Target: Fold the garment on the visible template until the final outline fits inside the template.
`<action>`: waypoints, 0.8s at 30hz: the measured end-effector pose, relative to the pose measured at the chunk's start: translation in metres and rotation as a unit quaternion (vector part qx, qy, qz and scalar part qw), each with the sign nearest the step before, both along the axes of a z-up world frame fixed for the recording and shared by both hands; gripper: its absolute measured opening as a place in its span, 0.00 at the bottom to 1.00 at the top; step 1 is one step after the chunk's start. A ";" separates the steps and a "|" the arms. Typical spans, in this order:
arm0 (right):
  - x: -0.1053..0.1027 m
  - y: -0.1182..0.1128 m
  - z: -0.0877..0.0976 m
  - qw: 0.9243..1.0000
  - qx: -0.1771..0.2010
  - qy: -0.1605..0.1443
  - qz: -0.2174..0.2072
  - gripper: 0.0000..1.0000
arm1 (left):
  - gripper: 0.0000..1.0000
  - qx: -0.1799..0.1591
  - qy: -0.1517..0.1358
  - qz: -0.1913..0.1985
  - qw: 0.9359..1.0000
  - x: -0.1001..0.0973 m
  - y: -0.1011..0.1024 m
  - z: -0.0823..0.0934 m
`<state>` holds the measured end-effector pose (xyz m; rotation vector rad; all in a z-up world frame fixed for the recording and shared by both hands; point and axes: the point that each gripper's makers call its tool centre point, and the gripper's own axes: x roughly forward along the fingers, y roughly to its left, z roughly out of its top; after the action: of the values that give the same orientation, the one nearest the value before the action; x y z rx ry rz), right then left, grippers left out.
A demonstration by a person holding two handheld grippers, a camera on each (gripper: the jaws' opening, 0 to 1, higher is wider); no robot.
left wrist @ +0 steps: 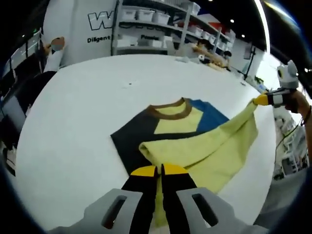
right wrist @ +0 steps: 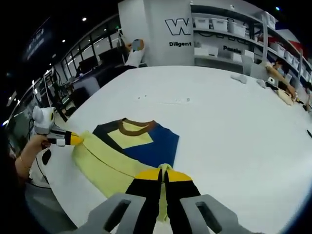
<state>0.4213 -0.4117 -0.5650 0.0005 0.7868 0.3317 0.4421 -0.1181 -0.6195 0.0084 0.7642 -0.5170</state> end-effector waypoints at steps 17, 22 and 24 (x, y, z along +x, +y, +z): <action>0.028 0.005 0.022 0.999 0.023 -0.033 0.009 0.00 | 0.00 -0.053 -0.047 0.065 0.995 0.016 0.022 0.039; 0.047 0.005 0.020 0.999 0.031 -0.042 0.005 0.00 | 0.00 -0.061 -0.050 0.082 0.994 0.026 0.028 0.035; 0.054 0.005 0.017 0.998 0.037 -0.041 0.002 0.00 | 0.00 -0.060 -0.049 0.093 0.993 0.031 0.032 0.030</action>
<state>0.4755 -0.4070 -0.5481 0.0550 0.6927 0.3621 0.4732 -0.0862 -0.5895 -0.1465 0.6295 -0.3822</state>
